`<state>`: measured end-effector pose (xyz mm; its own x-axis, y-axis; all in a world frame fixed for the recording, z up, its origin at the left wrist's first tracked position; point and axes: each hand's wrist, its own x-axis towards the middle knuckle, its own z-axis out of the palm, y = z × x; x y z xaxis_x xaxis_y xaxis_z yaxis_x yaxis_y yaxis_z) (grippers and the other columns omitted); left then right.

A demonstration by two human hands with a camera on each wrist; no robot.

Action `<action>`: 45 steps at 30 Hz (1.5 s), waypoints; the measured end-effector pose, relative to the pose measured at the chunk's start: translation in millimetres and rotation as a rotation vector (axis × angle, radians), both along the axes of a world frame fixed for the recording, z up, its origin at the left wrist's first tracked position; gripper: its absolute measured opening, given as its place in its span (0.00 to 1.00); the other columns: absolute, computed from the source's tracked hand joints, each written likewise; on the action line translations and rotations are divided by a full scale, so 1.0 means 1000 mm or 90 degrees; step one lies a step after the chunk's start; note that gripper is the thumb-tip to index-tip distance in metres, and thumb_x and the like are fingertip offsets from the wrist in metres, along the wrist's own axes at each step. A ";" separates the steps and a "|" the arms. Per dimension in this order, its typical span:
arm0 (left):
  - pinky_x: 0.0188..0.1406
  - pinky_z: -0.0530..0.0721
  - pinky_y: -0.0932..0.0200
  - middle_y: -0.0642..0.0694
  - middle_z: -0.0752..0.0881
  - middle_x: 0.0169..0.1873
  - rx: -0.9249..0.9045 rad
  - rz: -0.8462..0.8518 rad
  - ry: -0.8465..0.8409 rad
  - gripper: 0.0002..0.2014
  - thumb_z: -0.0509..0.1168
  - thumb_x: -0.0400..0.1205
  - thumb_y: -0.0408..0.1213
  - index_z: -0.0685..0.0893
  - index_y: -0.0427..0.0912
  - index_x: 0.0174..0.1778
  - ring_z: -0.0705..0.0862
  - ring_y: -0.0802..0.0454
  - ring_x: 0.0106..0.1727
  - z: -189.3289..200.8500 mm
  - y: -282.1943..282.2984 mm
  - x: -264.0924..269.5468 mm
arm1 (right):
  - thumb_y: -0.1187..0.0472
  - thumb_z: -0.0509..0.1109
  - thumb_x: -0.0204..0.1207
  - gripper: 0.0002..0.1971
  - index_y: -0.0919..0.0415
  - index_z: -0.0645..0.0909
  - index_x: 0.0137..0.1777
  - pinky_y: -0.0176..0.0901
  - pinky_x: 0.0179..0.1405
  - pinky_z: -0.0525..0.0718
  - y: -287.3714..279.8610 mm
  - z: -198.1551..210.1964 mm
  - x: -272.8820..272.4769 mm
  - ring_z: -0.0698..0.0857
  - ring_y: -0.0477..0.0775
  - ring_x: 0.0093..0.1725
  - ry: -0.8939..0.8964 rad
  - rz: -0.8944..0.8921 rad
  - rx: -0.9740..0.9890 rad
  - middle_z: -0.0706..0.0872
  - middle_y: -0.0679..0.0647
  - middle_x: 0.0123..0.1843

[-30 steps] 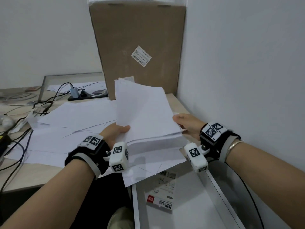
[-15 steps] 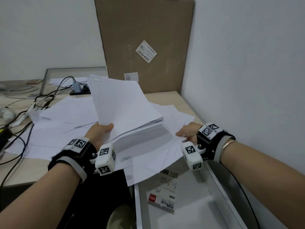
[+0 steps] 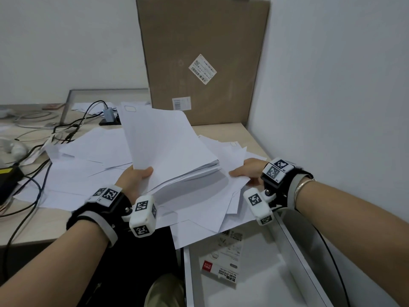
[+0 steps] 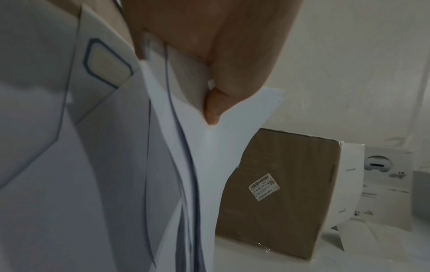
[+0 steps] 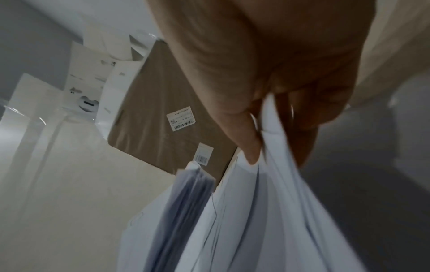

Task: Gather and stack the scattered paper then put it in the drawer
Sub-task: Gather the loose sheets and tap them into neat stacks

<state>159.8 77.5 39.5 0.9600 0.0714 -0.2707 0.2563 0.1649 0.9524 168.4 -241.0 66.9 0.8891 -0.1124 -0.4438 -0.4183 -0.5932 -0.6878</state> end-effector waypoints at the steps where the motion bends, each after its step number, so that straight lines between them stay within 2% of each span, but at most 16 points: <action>1: 0.65 0.78 0.42 0.34 0.82 0.65 -0.006 0.002 -0.002 0.19 0.60 0.84 0.27 0.74 0.32 0.72 0.82 0.36 0.61 0.000 0.000 0.000 | 0.52 0.80 0.61 0.28 0.70 0.82 0.56 0.50 0.51 0.88 0.005 -0.001 -0.003 0.89 0.63 0.49 0.012 -0.002 0.016 0.90 0.65 0.52; 3: 0.59 0.79 0.44 0.34 0.83 0.62 -0.019 0.000 -0.012 0.19 0.59 0.84 0.27 0.74 0.32 0.72 0.84 0.39 0.55 0.001 -0.001 -0.001 | 0.60 0.78 0.70 0.16 0.69 0.81 0.53 0.45 0.38 0.90 0.012 -0.005 -0.007 0.89 0.59 0.41 0.016 -0.016 0.059 0.89 0.61 0.45; 6: 0.53 0.80 0.49 0.38 0.85 0.54 -0.027 0.007 -0.031 0.18 0.59 0.85 0.26 0.73 0.31 0.71 0.84 0.45 0.48 0.003 0.000 -0.001 | 0.68 0.75 0.72 0.13 0.72 0.81 0.53 0.49 0.44 0.90 0.009 -0.011 -0.003 0.89 0.58 0.39 -0.070 -0.052 0.066 0.87 0.63 0.46; 9: 0.55 0.78 0.50 0.38 0.83 0.57 -0.034 0.023 -0.054 0.19 0.59 0.85 0.25 0.72 0.31 0.73 0.84 0.48 0.46 0.009 0.003 -0.001 | 0.75 0.69 0.74 0.15 0.73 0.79 0.61 0.40 0.39 0.88 0.000 -0.004 -0.002 0.88 0.55 0.43 -0.171 -0.121 0.189 0.86 0.67 0.56; 11: 0.46 0.80 0.52 0.39 0.84 0.52 -0.036 0.027 -0.062 0.19 0.58 0.85 0.26 0.72 0.31 0.73 0.84 0.48 0.45 0.014 0.005 -0.002 | 0.78 0.66 0.74 0.15 0.73 0.80 0.61 0.52 0.48 0.89 -0.008 0.006 -0.002 0.86 0.62 0.51 -0.246 -0.179 0.254 0.85 0.67 0.58; 13: 0.39 0.81 0.53 0.41 0.84 0.49 -0.047 0.024 -0.061 0.19 0.58 0.85 0.27 0.71 0.31 0.74 0.84 0.46 0.45 0.019 0.007 -0.002 | 0.76 0.67 0.72 0.11 0.68 0.85 0.51 0.65 0.57 0.85 -0.017 0.013 0.000 0.87 0.67 0.53 -0.325 -0.232 0.244 0.87 0.67 0.55; 15: 0.37 0.80 0.53 0.41 0.85 0.49 -0.051 0.024 -0.069 0.20 0.58 0.85 0.27 0.71 0.31 0.74 0.84 0.46 0.44 0.023 0.008 -0.004 | 0.73 0.66 0.71 0.08 0.66 0.85 0.46 0.61 0.56 0.86 -0.025 0.018 -0.001 0.88 0.66 0.51 -0.372 -0.277 0.209 0.89 0.63 0.47; 19: 0.47 0.81 0.49 0.34 0.82 0.62 -0.048 0.036 -0.085 0.19 0.57 0.85 0.25 0.71 0.30 0.74 0.84 0.41 0.50 0.022 0.007 -0.004 | 0.68 0.63 0.76 0.10 0.67 0.84 0.52 0.43 0.43 0.78 -0.035 0.028 -0.011 0.83 0.59 0.45 -0.405 -0.334 0.137 0.84 0.58 0.44; 25: 0.73 0.73 0.38 0.38 0.80 0.69 -0.027 0.113 -0.082 0.25 0.65 0.81 0.32 0.72 0.34 0.74 0.80 0.38 0.67 0.004 0.024 0.004 | 0.68 0.59 0.76 0.12 0.67 0.82 0.55 0.43 0.44 0.75 -0.044 0.037 -0.023 0.80 0.59 0.44 -0.449 -0.460 0.174 0.84 0.58 0.48; 30: 0.69 0.75 0.47 0.37 0.79 0.67 0.105 0.090 -0.067 0.21 0.62 0.84 0.33 0.73 0.31 0.73 0.79 0.38 0.68 0.017 0.012 -0.021 | 0.68 0.60 0.76 0.11 0.65 0.81 0.54 0.41 0.40 0.73 -0.042 0.057 -0.037 0.78 0.58 0.43 -0.481 -0.498 0.244 0.83 0.55 0.48; 33: 0.69 0.71 0.57 0.45 0.79 0.66 0.132 0.079 -0.084 0.17 0.61 0.85 0.31 0.74 0.32 0.70 0.78 0.46 0.64 0.020 0.006 -0.031 | 0.67 0.61 0.76 0.07 0.62 0.79 0.50 0.40 0.33 0.76 -0.038 0.072 -0.045 0.80 0.59 0.43 -0.489 -0.504 0.288 0.83 0.53 0.45; 36: 0.74 0.72 0.41 0.36 0.82 0.66 0.079 0.067 -0.064 0.19 0.63 0.83 0.30 0.75 0.32 0.70 0.81 0.38 0.65 0.010 0.006 -0.028 | 0.69 0.61 0.68 0.10 0.56 0.81 0.40 0.52 0.54 0.87 -0.031 0.083 -0.046 0.88 0.62 0.46 -0.534 -0.521 0.373 0.87 0.48 0.39; 39: 0.73 0.73 0.38 0.36 0.84 0.63 0.079 0.020 -0.031 0.15 0.64 0.82 0.30 0.79 0.36 0.65 0.82 0.37 0.64 0.005 0.000 -0.029 | 0.68 0.60 0.64 0.10 0.53 0.79 0.33 0.61 0.56 0.87 -0.034 0.083 -0.042 0.88 0.61 0.45 -0.535 -0.499 0.375 0.87 0.46 0.37; 41: 0.71 0.74 0.38 0.35 0.85 0.60 0.079 -0.014 -0.015 0.14 0.64 0.82 0.30 0.79 0.34 0.64 0.83 0.36 0.62 0.002 -0.007 -0.031 | 0.69 0.62 0.67 0.07 0.58 0.79 0.36 0.50 0.53 0.87 -0.030 0.088 -0.049 0.86 0.59 0.43 -0.526 -0.505 0.365 0.86 0.48 0.39; 43: 0.71 0.74 0.36 0.35 0.86 0.58 0.113 -0.043 0.001 0.18 0.67 0.79 0.33 0.78 0.33 0.65 0.83 0.35 0.61 0.001 -0.020 -0.036 | 0.70 0.62 0.73 0.06 0.61 0.78 0.45 0.34 0.41 0.83 -0.032 0.087 -0.049 0.83 0.56 0.40 -0.519 -0.511 0.348 0.83 0.49 0.41; 45: 0.71 0.74 0.36 0.35 0.86 0.58 0.121 -0.070 0.017 0.17 0.67 0.79 0.33 0.79 0.33 0.64 0.83 0.35 0.62 0.001 -0.034 -0.042 | 0.70 0.62 0.76 0.04 0.62 0.74 0.42 0.36 0.45 0.85 -0.035 0.086 -0.048 0.81 0.56 0.42 -0.499 -0.488 0.339 0.78 0.51 0.38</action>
